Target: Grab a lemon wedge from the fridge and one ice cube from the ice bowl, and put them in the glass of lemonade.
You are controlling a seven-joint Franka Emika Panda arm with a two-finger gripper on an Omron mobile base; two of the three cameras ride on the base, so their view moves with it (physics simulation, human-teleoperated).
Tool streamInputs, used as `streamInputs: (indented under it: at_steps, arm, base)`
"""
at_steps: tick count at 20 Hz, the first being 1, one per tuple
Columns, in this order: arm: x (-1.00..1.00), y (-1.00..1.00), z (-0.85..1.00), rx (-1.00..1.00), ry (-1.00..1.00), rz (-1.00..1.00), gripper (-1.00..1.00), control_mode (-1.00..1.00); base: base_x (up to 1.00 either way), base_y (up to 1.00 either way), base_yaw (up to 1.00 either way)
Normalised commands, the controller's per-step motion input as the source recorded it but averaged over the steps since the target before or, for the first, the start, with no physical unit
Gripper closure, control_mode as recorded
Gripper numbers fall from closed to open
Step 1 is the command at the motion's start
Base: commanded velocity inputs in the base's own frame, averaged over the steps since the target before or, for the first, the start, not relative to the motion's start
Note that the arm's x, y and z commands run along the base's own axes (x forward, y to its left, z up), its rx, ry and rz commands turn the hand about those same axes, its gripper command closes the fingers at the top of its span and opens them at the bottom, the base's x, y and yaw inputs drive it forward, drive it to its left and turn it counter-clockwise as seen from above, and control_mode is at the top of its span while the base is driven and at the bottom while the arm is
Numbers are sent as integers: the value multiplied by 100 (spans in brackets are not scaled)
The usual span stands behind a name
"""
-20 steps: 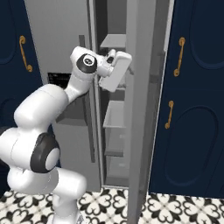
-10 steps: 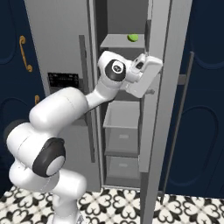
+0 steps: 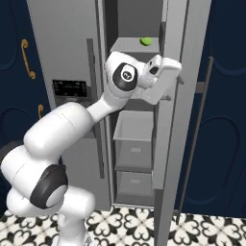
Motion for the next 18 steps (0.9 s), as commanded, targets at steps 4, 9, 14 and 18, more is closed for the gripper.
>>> streamInputs:
  at_steps: [4, 9, 14, 18]
  arm:
    - [-15, 69, 7, 11, -38, 0, -100, -100]
    - [-2, 84, -11, 22, -38, 0, -100, -100]
    - [1, 95, -46, 28, -24, 0, -100, -100]
    - [8, 100, -63, 30, -10, 9, -100, -100]
  base:
    - [0, 0, 0]
    - [0, 0, 0]
    - [0, 0, 0]
    - [0, 0, 0]
